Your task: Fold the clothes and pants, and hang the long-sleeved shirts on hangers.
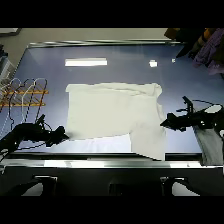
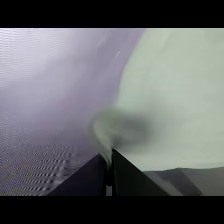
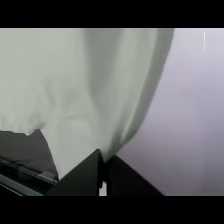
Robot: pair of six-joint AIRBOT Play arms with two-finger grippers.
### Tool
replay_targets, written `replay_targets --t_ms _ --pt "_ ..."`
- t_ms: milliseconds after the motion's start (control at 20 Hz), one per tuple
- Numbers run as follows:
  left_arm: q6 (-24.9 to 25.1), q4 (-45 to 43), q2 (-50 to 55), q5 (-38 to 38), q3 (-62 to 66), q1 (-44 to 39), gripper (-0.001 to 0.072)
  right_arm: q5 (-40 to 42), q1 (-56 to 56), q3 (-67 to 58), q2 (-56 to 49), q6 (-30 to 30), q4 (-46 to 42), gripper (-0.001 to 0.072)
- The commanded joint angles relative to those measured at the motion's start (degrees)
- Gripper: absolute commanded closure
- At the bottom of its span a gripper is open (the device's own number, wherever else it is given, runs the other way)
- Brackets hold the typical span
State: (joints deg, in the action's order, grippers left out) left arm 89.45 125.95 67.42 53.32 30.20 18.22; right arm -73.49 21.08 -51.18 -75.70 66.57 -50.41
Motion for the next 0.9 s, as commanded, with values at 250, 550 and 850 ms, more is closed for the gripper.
replay_targets --t_ms 250,550,850 --pt "1.97 -0.59 -3.98 6.03 25.11 0.07 0.0690 8.22 -10.34 -7.19 13.66 -2.56 5.99 0.0681" --pt "2.03 -5.40 -11.15 12.39 62.47 1.27 0.0690 12.50 -15.26 -36.24 23.58 4.72 -2.47 0.0682" --pt "-11.45 -24.20 -27.08 12.92 74.40 1.46 0.0690 13.09 -15.26 -54.77 38.62 17.97 -14.47 0.0682"
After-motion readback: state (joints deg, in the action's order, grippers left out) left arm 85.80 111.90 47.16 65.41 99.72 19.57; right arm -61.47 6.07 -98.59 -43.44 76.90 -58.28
